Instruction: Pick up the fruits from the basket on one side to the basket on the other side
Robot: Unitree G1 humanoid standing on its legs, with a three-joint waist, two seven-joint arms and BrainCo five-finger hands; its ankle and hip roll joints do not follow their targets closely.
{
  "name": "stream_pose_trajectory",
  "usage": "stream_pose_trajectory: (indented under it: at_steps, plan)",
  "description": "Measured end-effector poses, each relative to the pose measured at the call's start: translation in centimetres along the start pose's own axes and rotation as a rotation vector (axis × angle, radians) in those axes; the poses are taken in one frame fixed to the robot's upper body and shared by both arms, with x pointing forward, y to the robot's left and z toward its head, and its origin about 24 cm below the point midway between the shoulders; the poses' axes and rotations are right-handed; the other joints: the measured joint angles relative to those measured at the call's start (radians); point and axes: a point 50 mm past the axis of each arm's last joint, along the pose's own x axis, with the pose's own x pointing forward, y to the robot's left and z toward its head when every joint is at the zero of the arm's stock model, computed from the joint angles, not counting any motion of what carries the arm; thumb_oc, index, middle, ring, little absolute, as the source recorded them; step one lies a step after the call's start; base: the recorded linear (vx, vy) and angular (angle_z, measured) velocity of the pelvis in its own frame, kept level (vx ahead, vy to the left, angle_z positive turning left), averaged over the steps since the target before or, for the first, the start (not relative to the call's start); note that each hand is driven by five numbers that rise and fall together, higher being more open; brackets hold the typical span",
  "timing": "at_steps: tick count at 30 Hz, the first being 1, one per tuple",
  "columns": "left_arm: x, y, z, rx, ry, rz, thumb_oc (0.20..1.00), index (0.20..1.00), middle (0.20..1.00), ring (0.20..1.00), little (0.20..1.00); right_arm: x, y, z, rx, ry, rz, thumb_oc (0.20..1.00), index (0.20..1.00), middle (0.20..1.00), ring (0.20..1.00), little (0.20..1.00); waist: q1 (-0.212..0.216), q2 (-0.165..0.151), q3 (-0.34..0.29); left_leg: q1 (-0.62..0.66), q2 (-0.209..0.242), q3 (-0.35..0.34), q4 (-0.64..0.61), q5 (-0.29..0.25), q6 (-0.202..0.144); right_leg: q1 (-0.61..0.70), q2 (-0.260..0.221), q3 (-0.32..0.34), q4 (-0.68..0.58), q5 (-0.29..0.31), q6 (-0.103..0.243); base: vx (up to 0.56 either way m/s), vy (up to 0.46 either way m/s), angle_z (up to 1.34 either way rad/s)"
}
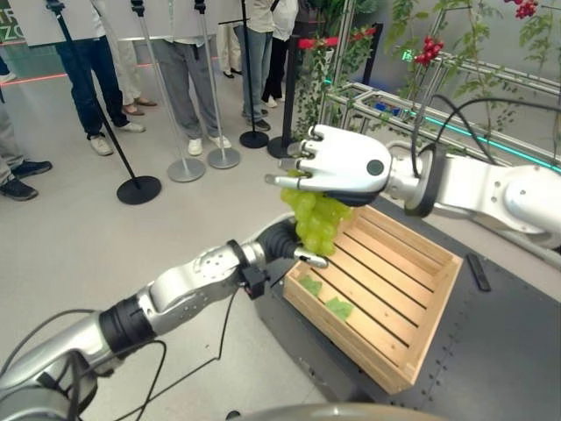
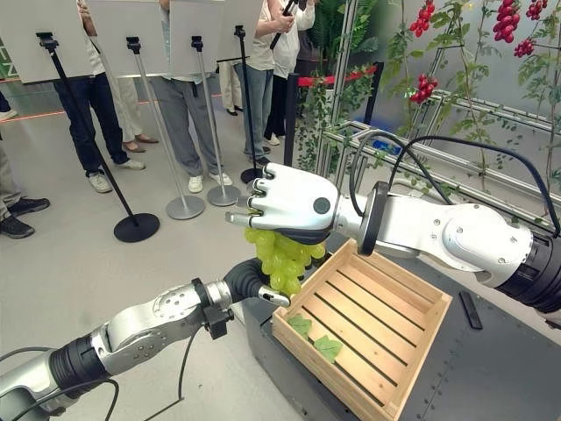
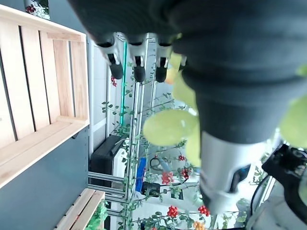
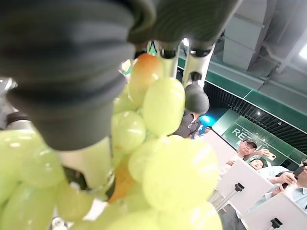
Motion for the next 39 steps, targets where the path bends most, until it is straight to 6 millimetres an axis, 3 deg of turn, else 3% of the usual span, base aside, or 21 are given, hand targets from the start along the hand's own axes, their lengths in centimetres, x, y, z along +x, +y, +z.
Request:
stream_pose_trajectory:
  at_steps: [11,12,13,14,15,16,17,39]
  plan:
    - [0.2,-0.5,-0.3,-0.036,0.015,-0.027,1.0,1.0,1.0,1.0,1.0,0.3,0.2,0.4,-0.003,-0.04,0.023,0.2,0.2,0.2,0.2,0.2,0.0,0.005,-0.005,0.0,-0.001,0.0,0.0,0.0,0.0,0.0,-0.001,0.0,0.0,0.0,0.0,0.0,0.0,0.0]
    - [0.2,-0.5,-0.3,-0.036,0.015,-0.027,0.887,0.887,0.887,0.887,0.887,0.3,0.2,0.4,-0.003,-0.04,0.023,0.2,0.2,0.2,0.2,0.2,0.0,0.006,-0.006,0.0,-0.001,0.0,0.0,0.0,0.0,0.0,-0.001,0.0,0.0,0.0,0.0,0.0,0.0,0.0]
    - [0.3,-0.5,-0.3,-0.038,0.016,-0.028,0.824,0.824,0.824,0.824,0.824,0.3,0.2,0.4,-0.003,-0.04,0.023,0.2,0.2,0.2,0.2,0.2,0.0,0.007,-0.007,0.0,-0.001,0.0,0.0,0.0,0.0,0.0,-0.001,0.0,0.0,0.0,0.0,0.0,0.0,0.0]
    - [0.3,-0.5,-0.3,-0.04,0.017,-0.03,0.699,0.699,0.699,0.699,0.699,0.3,0.2,0.4,-0.003,-0.04,0.023,0.2,0.2,0.2,0.2,0.2,0.0,0.007,-0.008,0.0,-0.001,0.0,0.0,0.0,0.0,0.0,-0.001,0.0,0.0,0.0,0.0,0.0,0.0,0.0]
    - [0.3,-0.6,-0.3,-0.06,0.015,-0.033,0.429,0.429,0.429,0.429,0.429,0.3,0.2,0.4,-0.004,-0.04,0.024,0.2,0.2,0.2,0.2,0.2,0.0,0.007,-0.008,0.0,-0.001,0.0,0.0,0.0,0.0,0.0,-0.001,0.0,0.0,0.0,0.0,0.0,0.0,0.0]
    - [0.3,-0.6,-0.3,-0.063,0.015,-0.034,0.288,0.288,0.288,0.288,0.288,0.3,0.3,0.3,-0.005,-0.039,0.025,0.2,0.2,0.2,0.2,0.2,0.0,0.007,-0.008,0.0,-0.001,0.0,0.0,0.0,0.0,0.0,-0.001,0.0,0.0,0.0,0.0,0.0,0.0,0.0]
    - [0.4,-0.7,-0.4,-0.067,0.016,-0.038,0.2,0.2,0.2,0.2,0.2,0.3,0.3,0.3,-0.008,-0.039,0.026,0.2,0.2,0.2,0.2,0.2,0.0,0.007,-0.008,0.0,-0.001,0.0,0.0,0.0,0.0,0.0,-0.001,0.0,0.0,0.0,0.0,0.0,0.0,0.0]
    - [0.8,-1.5,-0.8,-0.101,0.02,-0.057,0.2,0.2,0.2,0.2,0.2,0.2,1.0,1.0,-0.014,-0.066,0.044,0.2,0.2,0.2,0.2,0.2,-0.001,0.006,-0.01,0.001,-0.003,0.0,0.0,0.0,0.0,0.001,-0.001,0.0,0.001,0.0,0.0,0.0,0.0,0.0]
